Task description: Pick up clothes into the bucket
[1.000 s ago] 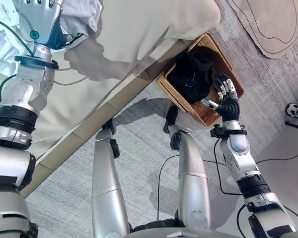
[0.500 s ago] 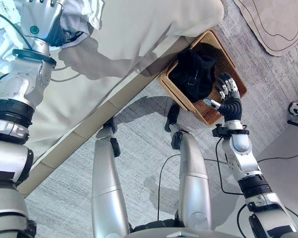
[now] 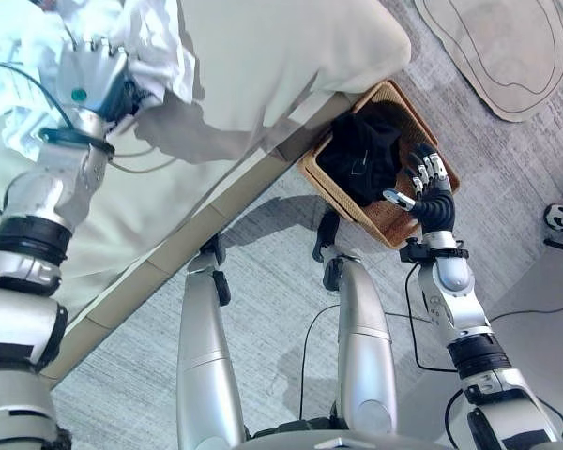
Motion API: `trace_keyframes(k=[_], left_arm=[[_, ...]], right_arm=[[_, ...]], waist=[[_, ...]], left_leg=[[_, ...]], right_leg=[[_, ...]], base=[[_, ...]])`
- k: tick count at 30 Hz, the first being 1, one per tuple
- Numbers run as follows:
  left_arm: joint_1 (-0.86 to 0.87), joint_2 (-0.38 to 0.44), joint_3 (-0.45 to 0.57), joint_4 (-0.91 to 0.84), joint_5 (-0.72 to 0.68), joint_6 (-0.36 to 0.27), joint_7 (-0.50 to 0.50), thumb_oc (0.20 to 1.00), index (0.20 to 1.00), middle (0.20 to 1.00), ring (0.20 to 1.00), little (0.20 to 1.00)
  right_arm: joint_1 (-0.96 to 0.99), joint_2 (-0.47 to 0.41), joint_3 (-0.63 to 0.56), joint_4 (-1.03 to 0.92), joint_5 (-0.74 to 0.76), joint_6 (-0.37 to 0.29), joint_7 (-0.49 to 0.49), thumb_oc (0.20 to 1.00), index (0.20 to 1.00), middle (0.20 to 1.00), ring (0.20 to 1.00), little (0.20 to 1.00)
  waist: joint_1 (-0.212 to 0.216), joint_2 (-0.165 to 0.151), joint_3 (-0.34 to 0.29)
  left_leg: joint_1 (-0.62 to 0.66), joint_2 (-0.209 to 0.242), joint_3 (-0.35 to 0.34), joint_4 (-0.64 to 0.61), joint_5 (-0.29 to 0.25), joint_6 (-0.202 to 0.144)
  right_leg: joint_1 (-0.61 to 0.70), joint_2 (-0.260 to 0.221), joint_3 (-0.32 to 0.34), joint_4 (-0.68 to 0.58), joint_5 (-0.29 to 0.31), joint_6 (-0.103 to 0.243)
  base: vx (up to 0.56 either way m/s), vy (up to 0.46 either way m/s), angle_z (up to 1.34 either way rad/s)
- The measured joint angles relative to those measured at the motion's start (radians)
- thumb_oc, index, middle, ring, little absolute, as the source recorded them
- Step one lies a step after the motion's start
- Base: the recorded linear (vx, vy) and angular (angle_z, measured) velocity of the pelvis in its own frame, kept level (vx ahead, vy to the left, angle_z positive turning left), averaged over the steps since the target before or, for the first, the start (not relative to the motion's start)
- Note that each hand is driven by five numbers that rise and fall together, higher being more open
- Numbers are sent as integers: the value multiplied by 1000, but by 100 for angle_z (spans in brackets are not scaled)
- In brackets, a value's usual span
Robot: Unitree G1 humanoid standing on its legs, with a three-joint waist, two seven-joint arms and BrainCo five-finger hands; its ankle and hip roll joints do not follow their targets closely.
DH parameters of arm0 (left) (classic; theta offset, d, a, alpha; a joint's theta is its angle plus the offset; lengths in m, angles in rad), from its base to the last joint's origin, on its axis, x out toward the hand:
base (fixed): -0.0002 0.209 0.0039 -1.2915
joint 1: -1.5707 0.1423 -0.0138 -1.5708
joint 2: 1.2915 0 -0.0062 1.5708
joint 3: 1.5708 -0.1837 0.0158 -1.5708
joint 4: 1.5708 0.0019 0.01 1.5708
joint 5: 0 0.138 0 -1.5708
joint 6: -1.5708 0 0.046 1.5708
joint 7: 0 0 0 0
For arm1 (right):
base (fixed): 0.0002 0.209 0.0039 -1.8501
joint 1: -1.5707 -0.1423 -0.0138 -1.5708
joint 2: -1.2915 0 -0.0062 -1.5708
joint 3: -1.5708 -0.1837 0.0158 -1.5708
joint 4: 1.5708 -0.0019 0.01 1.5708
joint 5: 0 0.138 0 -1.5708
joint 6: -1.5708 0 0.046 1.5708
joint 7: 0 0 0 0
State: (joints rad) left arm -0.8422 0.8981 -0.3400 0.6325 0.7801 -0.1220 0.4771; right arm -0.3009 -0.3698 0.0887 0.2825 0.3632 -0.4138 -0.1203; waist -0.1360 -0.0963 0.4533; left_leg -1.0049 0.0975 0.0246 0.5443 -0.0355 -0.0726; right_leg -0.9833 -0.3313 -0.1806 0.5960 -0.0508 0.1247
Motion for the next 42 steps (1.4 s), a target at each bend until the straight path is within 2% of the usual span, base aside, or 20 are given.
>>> trace_keyframes(k=[3, 8, 10, 17, 22, 25, 27, 29, 31, 34, 38, 39, 42], left_arm=[[103, -68, 43, -44, -40, -12, -5, 200, 200, 200, 200, 200], [250, -175, 119, -111, -95, -31, -5, 200, 200, 200, 200, 200], [319, -218, 129, -146, -110, -44, -8, 200, 200, 200, 200, 200], [408, -265, 140, -321, -188, -130, -49, 200, 200, 200, 200, 200], [424, -295, 152, -488, -347, -184, -147, 200, 200, 200, 200, 200], [430, -306, 122, -571, -456, -233, -201, 200, 200, 200, 200, 200], [427, -325, 103, -617, -543, -242, -246, 200, 200, 200, 200, 200], [426, -341, 75, -665, -614, -251, -289, 200, 200, 200, 200, 200], [411, -372, 46, -713, -734, -256, -347, 200, 200, 200, 200, 200], [409, -381, -8, -737, -845, -263, -423, 200, 200, 200, 200, 200], [413, -377, -64, -745, -1018, -252, -547, 200, 200, 200, 200, 200], [416, -376, -86, -746, -1082, -253, -591, 200, 200, 200, 200, 200], [451, -382, -93, -746, -1159, -253, -657, 200, 200, 200, 200, 200]], right_arm=[[20, 10, 4, 4, -9, 5, -3, 1000, 1000, 1000, 1000, 1000], [27, 9, 2, 7, -42, 8, -22, 1000, 1000, 1000, 1000, 1000], [28, 9, 1, 7, -72, 13, -30, 1000, 1000, 1000, 1000, 1000], [25, 3, 1, 10, -166, 33, -57, 1000, 1000, 1000, 1000, 1000], [2, -27, 23, 56, -287, 78, -69, 1000, 1000, 1000, 1000, 1000], [4, -38, 65, 83, -324, 86, -66, 1000, 1000, 1000, 1000, 1000], [-18, -51, 121, 135, -363, 105, -62, 1000, 1000, 1000, 1000, 1000], [-8, -54, 144, 129, -397, 110, -55, 1000, 1000, 1000, 1000, 1000], [-22, -77, 173, 114, -425, 118, -33, 1000, 1000, 1000, 1000, 1000], [-28, -97, 206, 81, -451, 114, 4, 1000, 1000, 1000, 1000, 1000], [-20, -125, 207, -30, -443, 115, 71, 1000, 1000, 1000, 1000, 1000], [-8, -127, 206, -72, -397, 114, 96, 1000, 1000, 1000, 1000, 1000], [-3, -113, 206, -95, -305, 106, 141, 1000, 1000, 1000, 1000, 1000]], waist=[[21, 2, -2], [43, 4, -3], [55, 4, -3], [86, 9, -25], [100, 20, -44], [102, 33, -111], [103, 37, -123], [100, 44, -172], [101, 47, -178], [100, 52, -201], [92, 63, -222], [96, 68, -235], [94, 72, -265]], left_leg=[[87, -8, 1, -74, 32, -4], [208, -15, 3, -165, 49, 0], [298, -16, 0, -215, 61, -3], [454, -23, -9, -297, 70, -2], [595, -26, -28, -378, 88, -8], [635, -32, -28, -400, 88, -8], [692, -35, -26, -419, 89, -8], [699, -36, -28, -432, 88, -8], [728, -37, -27, -440, 88, -8], [768, -37, -25, -458, 88, -8], [831, -31, -6, -488, 88, -11], [855, -31, 1, -507, 89, -11], [893, -29, 25, -537, 91, -13]], right_leg=[[80, -1, -18, -45, 10, 5], [199, -2, -43, -114, 14, 11], [292, -1, -59, -154, 17, 16], [466, 4, -104, -239, 22, 23], [639, 14, -150, -339, 39, 42], [696, 16, -162, -388, 48, 53], [763, 21, -170, -432, 63, 57], [782, 25, -181, -460, 68, 61], [823, 34, -186, -493, 84, 60], [861, 37, -187, -513, 86, 61], [919, 48, -185, -561, 105, 63], [935, 50, -182, -571, 107, 64], [955, 54, -164, -597, 118, 66]], base=[[-45, -27, 9], [46, -39, 9], [86, -54, 9], [81, -36, 7], [101, -32, 16], [81, -29, 5], [49, -13, 4], [80, -9, 4], [81, -11, -1], [79, -10, -3], [94, 4, -11], [87, 7, -7], [81, -6, -20]])
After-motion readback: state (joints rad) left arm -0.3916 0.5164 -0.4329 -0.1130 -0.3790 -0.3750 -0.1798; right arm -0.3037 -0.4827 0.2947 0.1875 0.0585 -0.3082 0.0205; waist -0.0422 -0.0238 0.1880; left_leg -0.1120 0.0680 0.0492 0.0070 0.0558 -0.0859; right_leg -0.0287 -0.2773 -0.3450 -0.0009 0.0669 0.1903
